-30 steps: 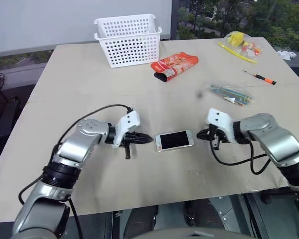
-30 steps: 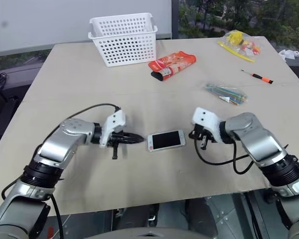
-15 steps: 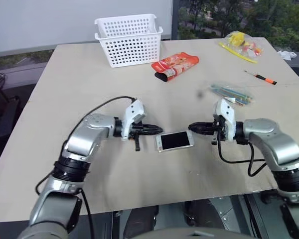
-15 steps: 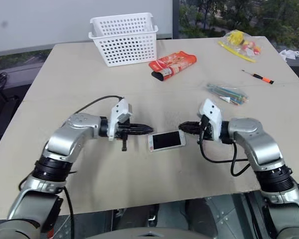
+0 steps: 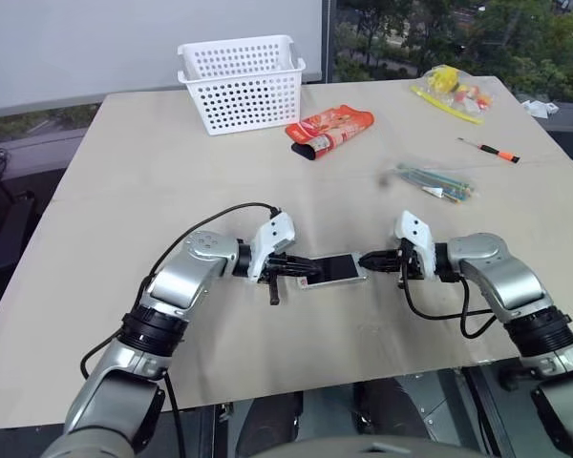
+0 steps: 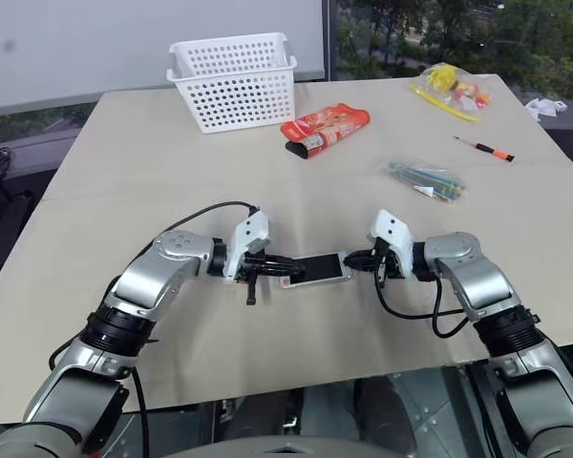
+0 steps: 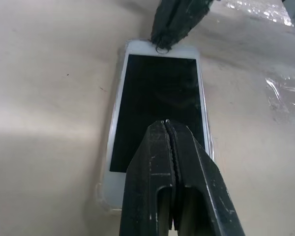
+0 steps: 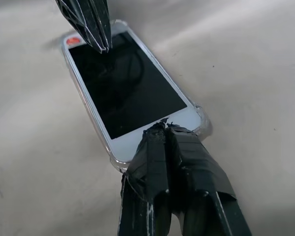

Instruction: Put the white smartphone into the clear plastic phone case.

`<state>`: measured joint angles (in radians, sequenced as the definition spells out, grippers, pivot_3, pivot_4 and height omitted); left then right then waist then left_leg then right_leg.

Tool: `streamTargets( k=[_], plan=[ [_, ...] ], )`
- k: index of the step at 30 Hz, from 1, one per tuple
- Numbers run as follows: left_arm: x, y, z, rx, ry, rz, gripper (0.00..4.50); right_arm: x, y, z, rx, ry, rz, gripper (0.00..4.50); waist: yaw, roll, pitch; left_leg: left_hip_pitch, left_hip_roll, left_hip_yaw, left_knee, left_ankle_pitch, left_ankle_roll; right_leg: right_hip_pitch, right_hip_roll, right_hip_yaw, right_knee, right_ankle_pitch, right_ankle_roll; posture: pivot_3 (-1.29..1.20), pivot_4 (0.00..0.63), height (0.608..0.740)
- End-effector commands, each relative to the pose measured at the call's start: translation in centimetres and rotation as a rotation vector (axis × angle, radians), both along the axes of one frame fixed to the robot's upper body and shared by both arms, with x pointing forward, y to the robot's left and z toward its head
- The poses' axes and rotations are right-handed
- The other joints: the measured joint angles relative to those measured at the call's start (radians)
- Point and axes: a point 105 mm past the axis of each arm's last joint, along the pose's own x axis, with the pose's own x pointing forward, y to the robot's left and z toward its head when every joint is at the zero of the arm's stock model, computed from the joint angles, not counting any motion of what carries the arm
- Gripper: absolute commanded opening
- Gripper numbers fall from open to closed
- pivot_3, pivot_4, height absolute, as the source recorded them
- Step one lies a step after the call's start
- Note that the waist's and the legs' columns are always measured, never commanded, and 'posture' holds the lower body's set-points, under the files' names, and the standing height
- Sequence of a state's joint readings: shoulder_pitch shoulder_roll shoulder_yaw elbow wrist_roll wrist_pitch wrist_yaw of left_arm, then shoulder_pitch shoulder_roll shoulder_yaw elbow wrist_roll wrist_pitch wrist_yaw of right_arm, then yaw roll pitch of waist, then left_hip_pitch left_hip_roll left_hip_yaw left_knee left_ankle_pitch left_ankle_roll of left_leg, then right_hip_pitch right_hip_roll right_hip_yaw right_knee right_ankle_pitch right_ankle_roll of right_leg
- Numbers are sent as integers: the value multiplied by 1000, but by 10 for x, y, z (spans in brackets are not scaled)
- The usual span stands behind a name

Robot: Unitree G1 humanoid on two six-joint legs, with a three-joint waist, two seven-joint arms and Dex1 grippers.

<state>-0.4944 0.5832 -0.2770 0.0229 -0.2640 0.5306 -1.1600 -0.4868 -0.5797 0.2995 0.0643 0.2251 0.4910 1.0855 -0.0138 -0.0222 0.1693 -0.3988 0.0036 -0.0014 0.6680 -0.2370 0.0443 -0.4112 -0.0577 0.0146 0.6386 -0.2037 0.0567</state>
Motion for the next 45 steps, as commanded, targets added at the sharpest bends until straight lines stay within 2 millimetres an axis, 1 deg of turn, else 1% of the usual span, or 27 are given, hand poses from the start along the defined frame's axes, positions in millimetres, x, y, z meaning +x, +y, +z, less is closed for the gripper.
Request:
streamTargets(
  k=[1,3,6,13,15,18,21,26,29,31,35,39,43,45],
  plan=[
    [0,3,4,4,-31,-1,0,-21,-18,-59,-201,206,-25,47,0,-3,-7,0,0,0,0,0,0,0,0,0,0,0,0,0,150,740],
    [0,4,3,12,-31,1,0,-20,-18,-61,-217,216,-33,47,0,-4,-12,0,0,0,0,0,0,0,0,0,0,0,0,0,150,740],
    [-2,6,-2,32,-30,-3,0,-22,-18,-61,-254,202,3,47,0,-4,-17,1,0,0,0,0,0,0,-1,0,0,0,0,0,150,740],
    [-3,7,-6,41,-27,-8,0,-38,-18,-51,-265,203,119,47,17,-3,-19,0,-1,0,-1,0,0,0,-4,-1,-3,0,0,0,150,740],
    [-4,6,-6,41,-28,-11,0,-38,-12,-44,-220,180,136,47,27,-3,-19,-1,-1,1,-2,0,0,0,-4,-1,-4,0,0,0,150,740],
    [-4,6,-6,41,-28,-15,0,-36,-4,-33,-151,156,151,47,28,-3,-19,-2,-1,1,-5,-1,0,1,-4,-2,-11,0,0,0,150,740],
    [-5,4,-6,40,-28,-19,0,-36,-5,-31,-141,140,161,47,27,-3,-19,-2,-1,1,-7,-1,0,2,-4,-2,-12,0,0,0,150,740],
    [-5,3,-6,35,-29,-24,0,-34,1,-18,-32,105,165,47,27,-3,-19,-1,-1,1,-12,-1,0,1,-4,-3,-13,0,0,0,150,740],
    [-7,1,-5,25,-24,-27,0,-31,6,-9,45,41,184,47,24,-3,-19,-1,-1,1,-13,-1,0,0,-3,-2,-13,0,0,0,150,740],
    [-8,0,-5,18,-19,-28,0,-30,5,-7,74,17,189,47,21,-2,-18,-1,-1,1,-13,-1,0,0,-3,-2,-13,0,0,0,150,740],
    [-8,0,-5,17,-16,-29,0,-28,-1,-14,36,30,162,47,18,-1,-17,-1,-1,2,-13,-1,0,-1,-3,-1,-13,0,0,0,150,740],
    [-6,2,-4,20,-18,-30,0,-20,-13,-26,-56,57,89,47,19,-1,-18,-1,-1,2,-13,-1,0,0,-3,-1,-13,0,0,0,150,740],
    [-6,2,-6,21,-14,-34,0,-17,-22,-37,-129,108,34,47,24,-1,-18,-1,-1,3,-12,-1,0,0,-3,0,-12,0,0,0,150,740],
    [-7,2,-6,21,-12,-35,0,-19,-25,-41,-163,128,34,47,25,-1,-18,0,-1,3,-12,-1,0,0,-3,0,-13,0,0,0,150,740]
  ],
)
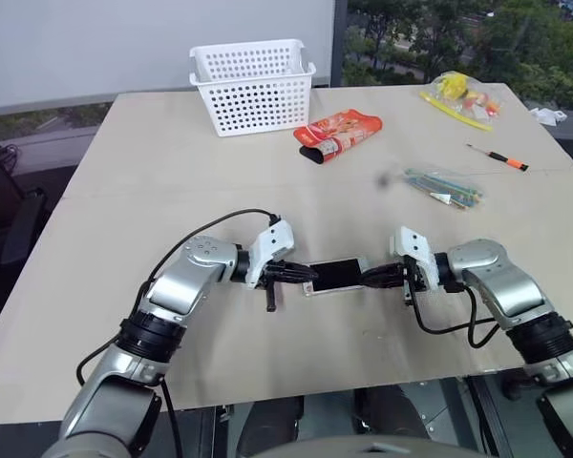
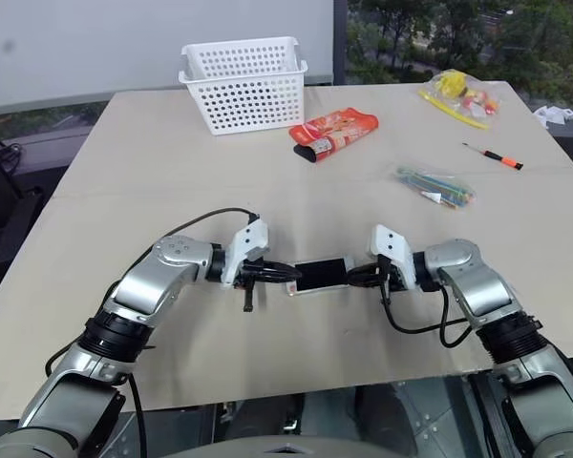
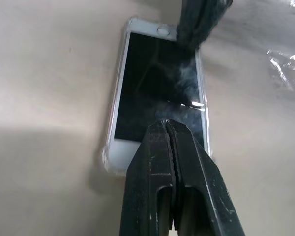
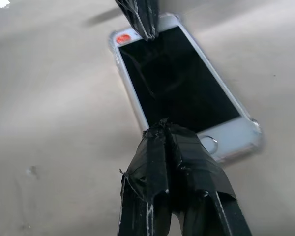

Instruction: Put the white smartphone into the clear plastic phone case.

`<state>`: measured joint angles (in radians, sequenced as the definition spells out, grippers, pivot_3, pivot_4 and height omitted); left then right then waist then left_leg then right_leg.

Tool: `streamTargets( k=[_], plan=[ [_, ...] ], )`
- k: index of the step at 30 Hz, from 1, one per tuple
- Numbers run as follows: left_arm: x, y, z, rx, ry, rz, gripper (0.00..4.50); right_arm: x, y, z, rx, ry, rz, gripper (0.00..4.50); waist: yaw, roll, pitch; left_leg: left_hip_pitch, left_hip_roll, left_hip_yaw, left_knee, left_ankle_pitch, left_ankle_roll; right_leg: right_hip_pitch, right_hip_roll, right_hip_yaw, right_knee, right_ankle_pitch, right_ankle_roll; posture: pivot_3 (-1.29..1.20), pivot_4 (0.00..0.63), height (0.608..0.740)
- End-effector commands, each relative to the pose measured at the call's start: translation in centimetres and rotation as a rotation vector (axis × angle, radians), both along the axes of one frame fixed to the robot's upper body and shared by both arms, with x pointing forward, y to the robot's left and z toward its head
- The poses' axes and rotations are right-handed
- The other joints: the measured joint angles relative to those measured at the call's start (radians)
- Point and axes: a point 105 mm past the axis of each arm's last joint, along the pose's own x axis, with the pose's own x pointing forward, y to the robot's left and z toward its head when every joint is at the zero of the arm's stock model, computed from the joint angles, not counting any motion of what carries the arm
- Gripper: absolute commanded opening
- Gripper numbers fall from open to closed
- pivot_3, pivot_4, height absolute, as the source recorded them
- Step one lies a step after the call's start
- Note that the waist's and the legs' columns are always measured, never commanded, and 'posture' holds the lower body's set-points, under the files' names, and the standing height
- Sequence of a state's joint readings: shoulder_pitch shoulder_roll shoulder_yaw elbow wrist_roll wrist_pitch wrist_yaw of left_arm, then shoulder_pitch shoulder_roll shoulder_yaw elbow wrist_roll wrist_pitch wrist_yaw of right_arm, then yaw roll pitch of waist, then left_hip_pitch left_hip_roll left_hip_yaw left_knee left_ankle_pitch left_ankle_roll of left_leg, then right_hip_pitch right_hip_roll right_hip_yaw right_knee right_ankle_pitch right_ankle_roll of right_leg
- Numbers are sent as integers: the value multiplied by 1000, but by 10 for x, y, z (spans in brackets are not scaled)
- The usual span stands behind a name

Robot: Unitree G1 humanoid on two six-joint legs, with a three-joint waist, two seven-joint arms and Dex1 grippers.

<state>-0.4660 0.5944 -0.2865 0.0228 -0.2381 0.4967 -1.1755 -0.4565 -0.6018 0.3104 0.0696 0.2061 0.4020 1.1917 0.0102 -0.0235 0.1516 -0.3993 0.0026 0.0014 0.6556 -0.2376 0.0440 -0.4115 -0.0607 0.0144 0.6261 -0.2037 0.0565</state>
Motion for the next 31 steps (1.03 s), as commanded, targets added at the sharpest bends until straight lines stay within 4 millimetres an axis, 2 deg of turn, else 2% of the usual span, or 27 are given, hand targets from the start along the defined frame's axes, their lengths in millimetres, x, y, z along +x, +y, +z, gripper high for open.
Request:
streamTargets(
  k=[1,4,6,8,11,14,16,18,19,21,22,25,28,29,30,31],
  plan=[
    [-2,-2,2,-7,-9,-19,0,-5,-24,-37,-171,130,-90,47,1,0,0,0,0,0,0,0,0,0,0,0,0,0,0,0,150,740],
    [-2,-1,2,-7,-8,-17,0,-4,-25,-40,-199,125,-105,47,2,0,0,1,0,0,0,0,0,0,0,0,0,0,0,0,150,740],
    [-1,0,2,-7,-8,-15,0,-4,-20,-35,-158,111,-92,47,2,0,0,1,0,0,0,0,0,0,0,0,0,0,0,0,150,740],
    [1,2,4,-21,-17,1,0,-3,-7,-11,4,69,-66,47,3,-1,0,1,0,0,0,0,0,0,0,0,0,0,0,0,150,740],
    [4,5,13,-57,-57,21,0,-2,-2,17,163,1,-49,47,2,0,0,0,0,0,0,0,0,0,0,1,0,0,0,0,150,740],
    [17,9,35,-134,-190,93,0,3,-10,42,266,-80,-82,47,-1,2,5,-2,0,1,0,0,0,-2,0,1,0,0,0,0,150,740],
    [19,15,46,-181,-218,134,0,9,-21,54,290,-136,-141,47,-1,2,6,-3,0,1,0,0,0,-2,-1,1,0,0,0,0,150,740],
    [19,27,48,-180,-234,170,0,8,-35,62,317,-137,-177,47,-1,3,6,-3,0,0,0,0,0,-2,-1,0,0,0,0,0,150,740],
    [17,35,47,-177,-232,190,246,6,-45,63,309,-136,-191,11,-1,3,6,-2,0,0,0,0,0,-2,-1,0,0,0,0,0,150,740],
    [14,49,43,-163,-224,230,721,3,-59,60,287,-132,-211,618,0,3,6,-2,0,0,-1,0,0,-2,-1,0,0,0,0,0,150,740],
    [10,56,39,-151,-215,243,1186,1,-67,59,274,-134,-227,935,0,3,6,-2,0,1,-2,0,0,-2,-1,0,-1,0,0,0,150,740],
    [0,73,26,-111,-203,288,2676,-3,-89,54,231,-143,-258,2383,0,3,7,-2,0,1,-3,0,0,-2,-2,0,-1,0,0,0,150,740],
    [-3,80,25,-122,-217,326,3823,-6,-105,49,181,-150,-264,3518,1,4,8,-2,0,2,-3,0,0,-2,-3,1,-1,0,0,0,150,740],
    [-3,81,26,-132,-220,338,4320,-7,-109,49,181,-147,-270,4061,2,4,8,-2,0,3,-2,0,0,-2,-3,1,-1,0,0,0,150,740],
    [-3,82,26,-128,-228,348,4500,-8,-113,49,180,-143,-272,4452,3,4,8,-2,0,3,-2,0,0,-2,-3,1,-1,0,0,0,150,740],
    [-3,83,26,-122,-236,347,4500,-8,-115,49,178,-141,-273,4452,3,4,8,-1,0,4,-2,0,0,-2,-4,1,-1,0,0,0,150,740]
  ],
)
